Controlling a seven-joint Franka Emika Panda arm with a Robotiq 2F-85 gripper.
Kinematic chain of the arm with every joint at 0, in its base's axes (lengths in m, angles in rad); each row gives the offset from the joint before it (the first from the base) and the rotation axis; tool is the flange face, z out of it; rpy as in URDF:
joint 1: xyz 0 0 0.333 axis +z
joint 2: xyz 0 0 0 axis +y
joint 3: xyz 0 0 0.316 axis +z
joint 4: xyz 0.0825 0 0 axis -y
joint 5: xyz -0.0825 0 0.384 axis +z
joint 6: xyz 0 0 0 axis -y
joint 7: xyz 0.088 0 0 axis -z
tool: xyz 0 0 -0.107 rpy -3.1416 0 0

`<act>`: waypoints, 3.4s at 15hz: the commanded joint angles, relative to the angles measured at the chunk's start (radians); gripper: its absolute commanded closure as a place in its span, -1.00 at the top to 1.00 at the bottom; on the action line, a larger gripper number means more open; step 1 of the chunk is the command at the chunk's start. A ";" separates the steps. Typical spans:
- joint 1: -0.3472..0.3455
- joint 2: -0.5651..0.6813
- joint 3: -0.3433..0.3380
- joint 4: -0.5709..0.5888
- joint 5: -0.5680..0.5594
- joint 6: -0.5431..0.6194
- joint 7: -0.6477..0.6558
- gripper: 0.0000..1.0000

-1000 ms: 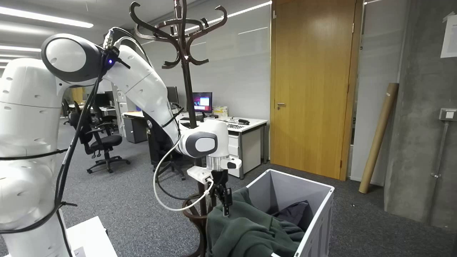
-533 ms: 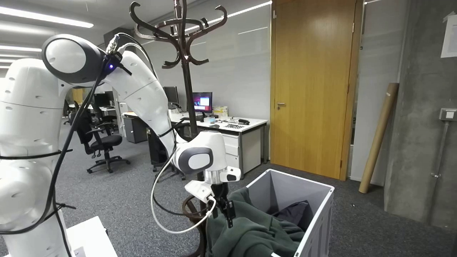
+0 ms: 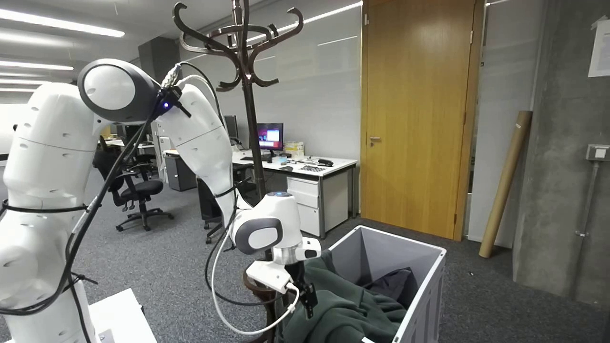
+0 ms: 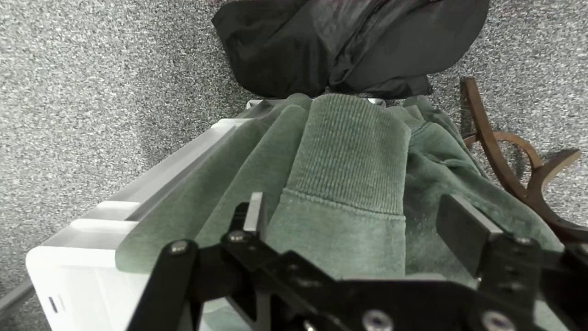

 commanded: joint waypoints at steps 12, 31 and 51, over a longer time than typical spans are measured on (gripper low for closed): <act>-0.061 0.131 0.076 0.115 -0.006 0.072 -0.100 0.86; -0.065 0.007 0.111 0.233 0.047 -0.082 -0.106 -0.98; 0.042 0.106 -0.057 0.731 0.229 -0.293 0.419 -0.94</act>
